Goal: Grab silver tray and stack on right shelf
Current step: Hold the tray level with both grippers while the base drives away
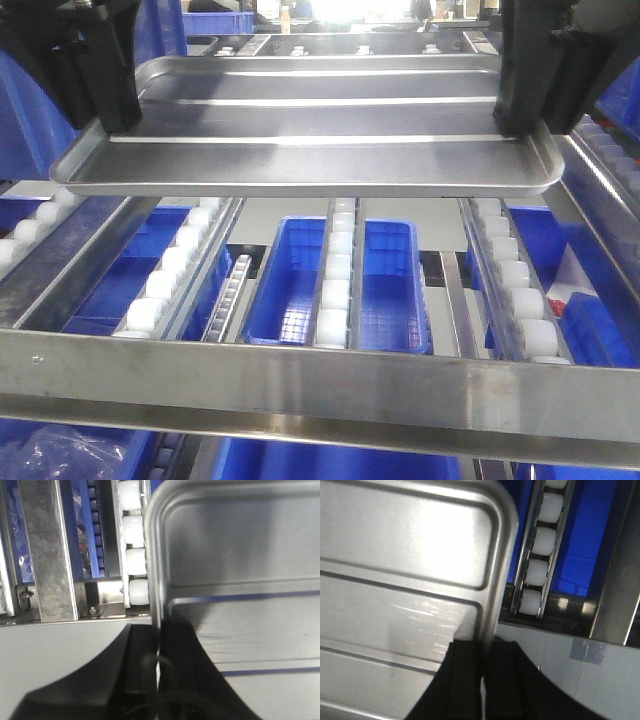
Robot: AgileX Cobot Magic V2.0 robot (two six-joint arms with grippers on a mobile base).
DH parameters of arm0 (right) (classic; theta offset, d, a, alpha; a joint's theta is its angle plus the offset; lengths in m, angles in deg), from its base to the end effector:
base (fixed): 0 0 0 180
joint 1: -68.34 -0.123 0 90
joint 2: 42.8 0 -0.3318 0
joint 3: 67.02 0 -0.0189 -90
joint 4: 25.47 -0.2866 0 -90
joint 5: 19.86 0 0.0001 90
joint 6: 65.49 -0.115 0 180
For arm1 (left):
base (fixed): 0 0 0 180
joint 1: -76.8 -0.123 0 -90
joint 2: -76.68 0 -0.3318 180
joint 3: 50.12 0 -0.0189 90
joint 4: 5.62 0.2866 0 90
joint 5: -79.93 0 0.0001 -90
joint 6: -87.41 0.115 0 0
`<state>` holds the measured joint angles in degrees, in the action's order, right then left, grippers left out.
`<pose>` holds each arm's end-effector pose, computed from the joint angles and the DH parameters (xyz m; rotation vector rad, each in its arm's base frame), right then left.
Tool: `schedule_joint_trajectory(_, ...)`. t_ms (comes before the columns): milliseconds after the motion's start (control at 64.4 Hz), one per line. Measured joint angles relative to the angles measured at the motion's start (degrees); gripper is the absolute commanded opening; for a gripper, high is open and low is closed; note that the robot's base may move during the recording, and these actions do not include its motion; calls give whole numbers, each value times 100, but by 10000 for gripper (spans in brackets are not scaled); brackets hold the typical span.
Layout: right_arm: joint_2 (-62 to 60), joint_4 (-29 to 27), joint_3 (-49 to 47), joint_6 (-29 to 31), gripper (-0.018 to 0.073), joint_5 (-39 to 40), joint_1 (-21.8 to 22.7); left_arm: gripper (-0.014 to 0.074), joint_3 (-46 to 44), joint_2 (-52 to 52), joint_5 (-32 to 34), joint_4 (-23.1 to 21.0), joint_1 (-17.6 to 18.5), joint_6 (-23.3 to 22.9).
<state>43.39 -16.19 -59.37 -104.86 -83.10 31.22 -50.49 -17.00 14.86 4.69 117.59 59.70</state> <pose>0.2572 0.1738 0.3491 -0.0060 2.7257 0.1710 0.2779 -0.2151 0.3512 0.3717 2.7049 -0.0924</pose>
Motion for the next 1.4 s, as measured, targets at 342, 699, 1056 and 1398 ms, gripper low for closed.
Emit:
schedule_joint_trajectory(342,0,-9,0,8,57,0,0,-94,0,0,-10,0,0,0)
schedule_joint_trajectory(699,0,-9,0,8,57,0,-2,-94,0,8,-23,0,0,0)
schedule_joint_trajectory(1056,0,-9,0,8,57,0,-2,-94,0,8,-23,0,0,0)
schedule_joint_trajectory(1398,0,-9,9,8,57,0,-2,-94,0,8,-23,0,0,0)
